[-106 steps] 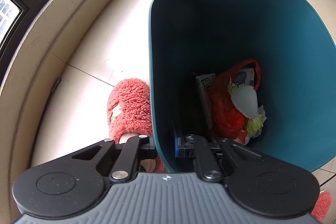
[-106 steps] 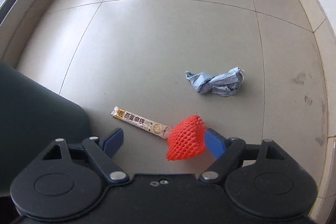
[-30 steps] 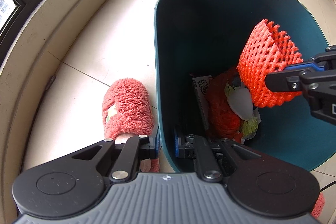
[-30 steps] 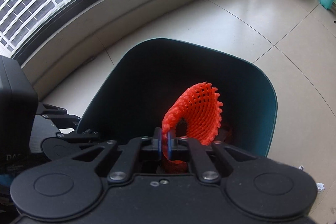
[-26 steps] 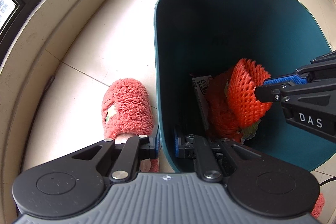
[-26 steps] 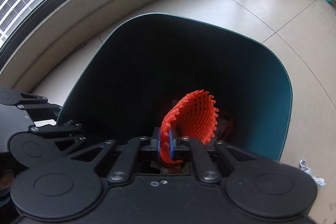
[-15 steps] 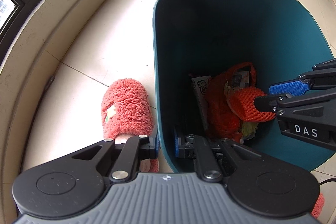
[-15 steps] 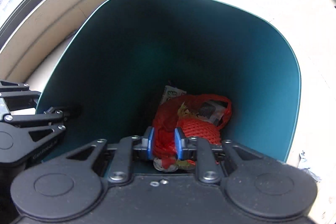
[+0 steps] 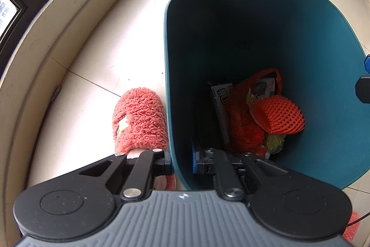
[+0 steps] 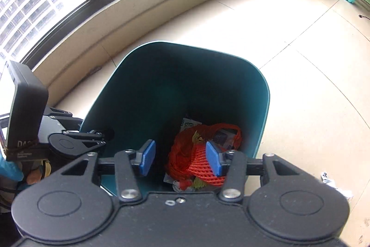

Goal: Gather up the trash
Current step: 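Lower the right tool to the snack stick wrapper and grasp it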

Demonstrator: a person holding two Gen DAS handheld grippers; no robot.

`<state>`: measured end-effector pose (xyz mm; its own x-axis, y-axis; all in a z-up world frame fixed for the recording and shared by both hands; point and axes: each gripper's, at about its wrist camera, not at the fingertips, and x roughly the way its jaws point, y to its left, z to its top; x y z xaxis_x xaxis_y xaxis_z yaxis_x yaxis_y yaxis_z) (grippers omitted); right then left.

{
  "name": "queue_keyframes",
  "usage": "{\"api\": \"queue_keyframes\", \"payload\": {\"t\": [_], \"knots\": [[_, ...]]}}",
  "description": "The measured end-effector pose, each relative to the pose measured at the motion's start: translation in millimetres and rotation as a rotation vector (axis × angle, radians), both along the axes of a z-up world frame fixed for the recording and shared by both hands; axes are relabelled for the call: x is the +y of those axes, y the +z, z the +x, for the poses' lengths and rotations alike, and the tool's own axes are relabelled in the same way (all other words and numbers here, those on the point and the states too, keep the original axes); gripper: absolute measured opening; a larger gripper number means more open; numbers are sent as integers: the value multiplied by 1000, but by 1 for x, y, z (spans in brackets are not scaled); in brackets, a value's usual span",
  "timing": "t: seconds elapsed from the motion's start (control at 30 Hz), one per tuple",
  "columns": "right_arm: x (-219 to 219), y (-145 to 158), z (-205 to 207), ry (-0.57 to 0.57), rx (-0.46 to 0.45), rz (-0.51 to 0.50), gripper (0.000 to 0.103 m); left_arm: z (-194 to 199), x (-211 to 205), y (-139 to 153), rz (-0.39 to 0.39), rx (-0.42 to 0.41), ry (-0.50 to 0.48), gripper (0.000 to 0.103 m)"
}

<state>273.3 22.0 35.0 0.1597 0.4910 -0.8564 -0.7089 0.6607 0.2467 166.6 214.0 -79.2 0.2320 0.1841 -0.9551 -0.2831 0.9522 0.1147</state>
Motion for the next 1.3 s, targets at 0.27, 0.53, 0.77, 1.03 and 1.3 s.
{"api": "queue_keyframes", "payload": {"t": [0.27,0.53,0.77,1.03,1.3], "knots": [[-62,7,24,-144,-35,24,61,2,-1,0,6,7,2,12],[-111,-34,40,-258,-4,-61,68,3,-4,0,23,14,9,12],[-126,-109,62,-274,84,-134,81,4,-8,-1,35,19,17,12],[-113,-214,75,-181,149,-235,85,7,-6,-2,31,29,22,12],[-110,-287,91,-130,172,-325,78,10,-10,-8,62,47,6,13]]}}
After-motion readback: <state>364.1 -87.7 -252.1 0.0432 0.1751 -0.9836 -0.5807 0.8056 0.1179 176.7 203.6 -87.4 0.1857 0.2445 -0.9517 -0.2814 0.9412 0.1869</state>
